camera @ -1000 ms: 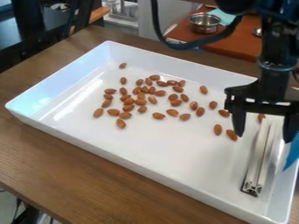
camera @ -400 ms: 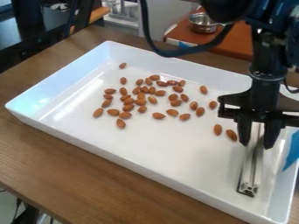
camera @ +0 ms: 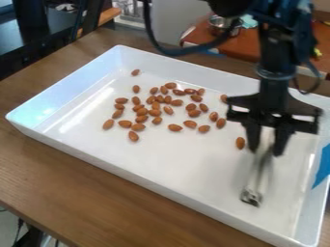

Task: Sweep into pile

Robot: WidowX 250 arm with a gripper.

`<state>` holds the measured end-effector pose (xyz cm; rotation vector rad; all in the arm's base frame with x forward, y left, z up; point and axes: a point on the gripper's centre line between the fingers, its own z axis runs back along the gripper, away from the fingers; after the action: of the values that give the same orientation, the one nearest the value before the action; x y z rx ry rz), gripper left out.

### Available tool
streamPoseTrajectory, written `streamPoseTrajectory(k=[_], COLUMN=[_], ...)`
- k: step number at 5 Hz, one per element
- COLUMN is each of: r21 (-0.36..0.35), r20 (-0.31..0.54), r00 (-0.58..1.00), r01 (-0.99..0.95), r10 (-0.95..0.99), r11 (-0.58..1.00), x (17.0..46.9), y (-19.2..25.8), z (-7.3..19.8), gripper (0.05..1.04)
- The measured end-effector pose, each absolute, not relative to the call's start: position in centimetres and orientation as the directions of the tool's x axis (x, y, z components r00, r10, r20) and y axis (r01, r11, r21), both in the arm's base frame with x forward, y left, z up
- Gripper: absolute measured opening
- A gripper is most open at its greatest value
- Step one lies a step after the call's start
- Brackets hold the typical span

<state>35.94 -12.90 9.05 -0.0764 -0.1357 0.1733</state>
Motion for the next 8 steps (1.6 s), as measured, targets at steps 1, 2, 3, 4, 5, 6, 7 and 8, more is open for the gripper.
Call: streamPoseTrajectory(k=[1,2,3,4,5,6,7,8], r21=[-0.057,-0.043,-0.017,0.026,0.106,0.209,0.308,0.349], r20=[0.137,0.142,0.129,0.112,0.111,0.157,0.235,0.265], r00=[0.973,0.97,0.966,0.97,0.968,0.956,0.948,0.947], r01=[-0.181,-0.193,-0.223,-0.22,-0.238,-0.278,-0.282,-0.269], r10=[0.187,0.197,0.223,0.216,0.226,0.249,0.215,0.181], r11=[0.982,0.98,0.975,0.975,0.966,0.937,0.909,0.898], x=[36.8,37.4,36.6,36.1,35.7,36.0,36.8,36.5], y=[-9.8,-6.9,-2.3,0.7,3.6,7.1,9.2,10.0], z=[9.0,9.1,9.3,9.3,9.3,9.3,9.7,9.6], gripper=[0.337,0.337,0.337,0.337,0.337,0.337,0.337,0.337])
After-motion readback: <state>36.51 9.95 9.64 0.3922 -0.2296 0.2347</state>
